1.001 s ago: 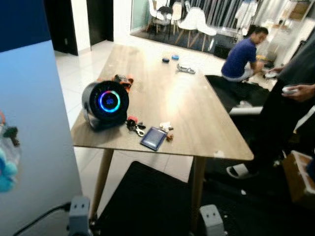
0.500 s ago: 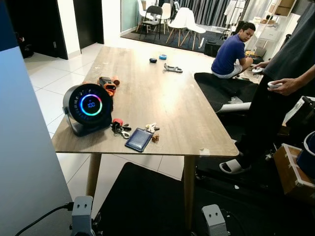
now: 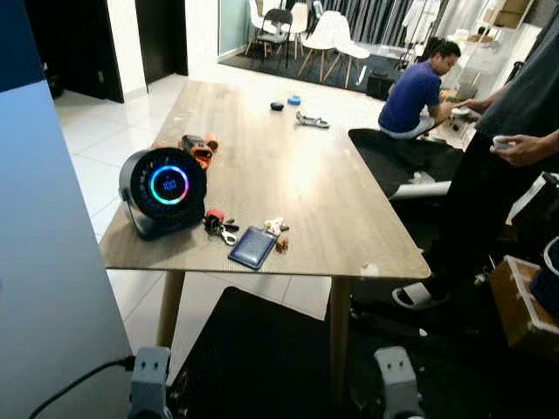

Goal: Hang keys on a hook

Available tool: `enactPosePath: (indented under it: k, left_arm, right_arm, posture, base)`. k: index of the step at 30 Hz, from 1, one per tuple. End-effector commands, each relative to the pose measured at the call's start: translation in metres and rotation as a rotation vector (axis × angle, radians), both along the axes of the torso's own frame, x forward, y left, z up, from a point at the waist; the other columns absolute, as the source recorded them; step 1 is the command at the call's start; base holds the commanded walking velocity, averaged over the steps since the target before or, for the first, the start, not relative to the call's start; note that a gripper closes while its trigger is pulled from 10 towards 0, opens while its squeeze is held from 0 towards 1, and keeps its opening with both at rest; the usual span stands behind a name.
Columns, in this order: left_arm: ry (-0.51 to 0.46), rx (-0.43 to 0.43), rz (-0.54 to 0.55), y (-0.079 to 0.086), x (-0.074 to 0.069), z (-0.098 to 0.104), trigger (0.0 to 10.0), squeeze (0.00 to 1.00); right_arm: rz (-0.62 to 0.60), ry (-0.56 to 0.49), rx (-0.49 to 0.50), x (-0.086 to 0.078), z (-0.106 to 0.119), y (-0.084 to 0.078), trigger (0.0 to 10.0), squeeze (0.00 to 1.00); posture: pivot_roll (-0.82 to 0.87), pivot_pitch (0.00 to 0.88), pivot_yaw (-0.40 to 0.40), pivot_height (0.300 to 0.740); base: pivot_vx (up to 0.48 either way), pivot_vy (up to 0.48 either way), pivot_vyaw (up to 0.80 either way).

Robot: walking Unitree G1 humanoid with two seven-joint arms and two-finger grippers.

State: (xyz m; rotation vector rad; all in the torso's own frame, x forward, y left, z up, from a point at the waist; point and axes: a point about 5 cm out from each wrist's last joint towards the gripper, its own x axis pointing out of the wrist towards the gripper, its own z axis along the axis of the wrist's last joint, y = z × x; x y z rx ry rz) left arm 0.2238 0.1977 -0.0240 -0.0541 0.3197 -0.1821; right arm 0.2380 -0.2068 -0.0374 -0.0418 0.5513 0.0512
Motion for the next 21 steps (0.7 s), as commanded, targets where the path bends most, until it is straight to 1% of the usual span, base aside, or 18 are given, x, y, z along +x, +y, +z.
enactPosePath:
  k: [1,2,3,5,6,8,9,10,11,13,14,16,17,18,19,20,21]
  left_arm:
    - [-0.064,-0.053,-0.056,0.0,-0.002,0.008,10.0,0.0]
    - [-0.064,-0.053,-0.056,0.0,-0.002,0.008,10.0,0.0]
    - [-0.14,-0.092,-0.143,-0.004,0.0,0.02,10.0,0.0]
    - [-0.196,-0.106,-0.194,-0.008,0.002,0.031,10.0,0.0]
    - [-0.209,-0.113,-0.204,-0.009,0.003,0.034,10.0,0.0]
    - [-0.299,-0.141,-0.253,-0.013,0.008,0.055,10.0,0.0]
    - [-0.299,-0.141,-0.253,-0.013,0.008,0.055,10.0,0.0]
    - [-0.332,-0.151,-0.271,-0.014,0.01,0.064,10.0,0.0]
    - [-0.332,-0.151,-0.271,-0.014,0.01,0.064,10.0,0.0]
    - [-0.391,-0.175,-0.318,-0.019,0.013,0.081,10.0,0.0]
    - [-0.391,-0.175,-0.318,-0.019,0.013,0.081,10.0,0.0]
    - [-0.438,-0.179,-0.364,-0.025,0.017,0.097,10.0,0.0]
    - [-0.469,-0.164,-0.378,-0.029,0.021,0.105,10.0,0.0]
    - [-0.469,-0.164,-0.378,-0.029,0.021,0.105,10.0,0.0]
    - [-0.535,-0.135,-0.378,-0.034,0.03,0.121,10.0,0.0]
    - [-0.535,-0.135,-0.378,-0.034,0.03,0.121,10.0,0.0]
    - [-0.572,-0.133,-0.372,-0.036,0.036,0.13,10.0,0.0]
  right_arm:
    - [-0.033,-0.048,0.015,0.005,0.007,-0.01,10.0,0.0]
    - [-0.033,-0.048,0.015,0.005,0.007,-0.01,10.0,0.0]
    - [-0.035,-0.07,0.015,0.009,0.011,-0.011,10.0,0.0]
    - [-0.035,-0.086,0.017,0.012,0.014,-0.012,10.0,0.0]
    - [-0.035,-0.091,0.018,0.013,0.015,-0.012,10.0,0.0]
    - [-0.034,-0.13,0.032,0.02,0.022,-0.011,10.0,0.0]
    - [-0.034,-0.13,0.032,0.02,0.022,-0.011,10.0,0.0]
    - [-0.034,-0.143,0.037,0.023,0.024,-0.011,10.0,0.0]
    - [-0.034,-0.143,0.037,0.023,0.024,-0.011,10.0,0.0]
    - [-0.028,-0.159,0.042,0.026,0.027,-0.011,10.0,0.0]
    - [-0.028,-0.159,0.042,0.026,0.027,-0.011,10.0,0.0]
    - [-0.024,-0.153,0.038,0.028,0.028,-0.01,10.0,0.0]
    - [-0.012,-0.15,0.034,0.029,0.028,-0.008,10.0,0.0]
    - [-0.012,-0.15,0.034,0.029,0.028,-0.008,10.0,0.0]
    - [0.015,-0.152,0.029,0.031,0.029,-0.003,10.0,0.0]
    - [0.015,-0.152,0.029,0.031,0.029,-0.003,10.0,0.0]
    - [0.039,-0.16,0.025,0.034,0.031,0.001,10.0,0.0]
  posture:
    - [0.1,0.018,-0.084,0.74]
    - [0.1,0.018,-0.084,0.74]
    - [0.09,0.018,-0.084,0.74]
    - [0.1,0.02,-0.085,0.74]
    - [0.1,0.02,-0.085,0.74]
    - [0.09,0.027,-0.086,0.74]
    - [0.09,0.027,-0.086,0.74]
    - [0.09,0.028,-0.086,0.74]
    - [0.09,0.028,-0.086,0.74]
    - [0.09,0.034,-0.086,0.74]
    - [0.09,0.034,-0.086,0.74]
    - [0.1,0.042,-0.09,0.74]
    - [0.1,0.044,-0.091,0.74]
    - [0.1,0.044,-0.091,0.74]
    - [0.1,0.044,-0.091,0.74]
    - [0.1,0.044,-0.091,0.74]
    - [0.09,0.048,-0.09,0.74]
  base:
    - [0.0,0.0,0.0]
    - [0.0,0.0,0.0]
    - [0.0,0.0,0.0]
    - [0.0,0.0,0.0]
    - [0.0,0.0,0.0]
    - [0.0,0.0,0.0]
    - [0.0,0.0,0.0]
    - [0.0,0.0,0.0]
    - [0.0,0.0,0.0]
    - [0.0,0.0,0.0]
    - [0.0,0.0,0.0]
    - [0.0,0.0,0.0]
    - [0.0,0.0,0.0]
    - [0.0,0.0,0.0]
    - [0.0,0.0,0.0]
    - [0.0,0.0,0.0]
    - [0.0,0.0,0.0]
